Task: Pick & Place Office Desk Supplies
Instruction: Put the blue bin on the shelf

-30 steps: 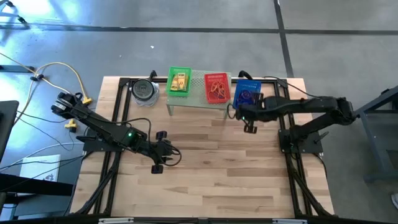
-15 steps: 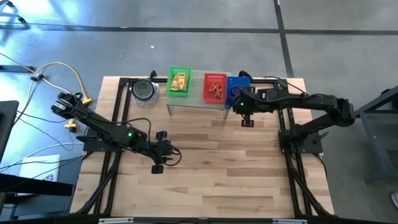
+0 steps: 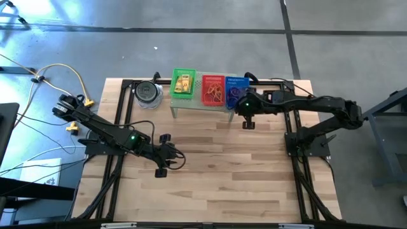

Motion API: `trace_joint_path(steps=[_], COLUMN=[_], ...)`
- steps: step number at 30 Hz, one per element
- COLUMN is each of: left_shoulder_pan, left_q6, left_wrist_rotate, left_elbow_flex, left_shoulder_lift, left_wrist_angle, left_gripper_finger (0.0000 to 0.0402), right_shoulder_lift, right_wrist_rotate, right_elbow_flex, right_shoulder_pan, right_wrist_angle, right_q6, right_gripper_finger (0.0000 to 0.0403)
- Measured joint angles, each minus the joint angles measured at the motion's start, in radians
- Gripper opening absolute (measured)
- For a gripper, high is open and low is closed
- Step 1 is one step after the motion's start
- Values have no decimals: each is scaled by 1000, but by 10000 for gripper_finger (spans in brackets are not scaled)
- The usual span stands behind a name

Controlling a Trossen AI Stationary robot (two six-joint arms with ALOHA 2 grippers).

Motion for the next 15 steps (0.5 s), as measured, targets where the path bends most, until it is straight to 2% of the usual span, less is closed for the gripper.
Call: trace_joint_path(steps=[15], left_shoulder_pan=[0], left_q6=[-4], left_wrist_rotate=[28], left_elbow_flex=[0], left_shoulder_lift=[0], left_wrist_angle=[-1], left_gripper_finger=[127], right_shoulder_lift=[54], right_wrist_rotate=[-27], right_elbow_flex=[0], right_shoulder_pan=[-5], right_wrist_angle=[86], right_q6=[0], right_gripper_finger=[2])
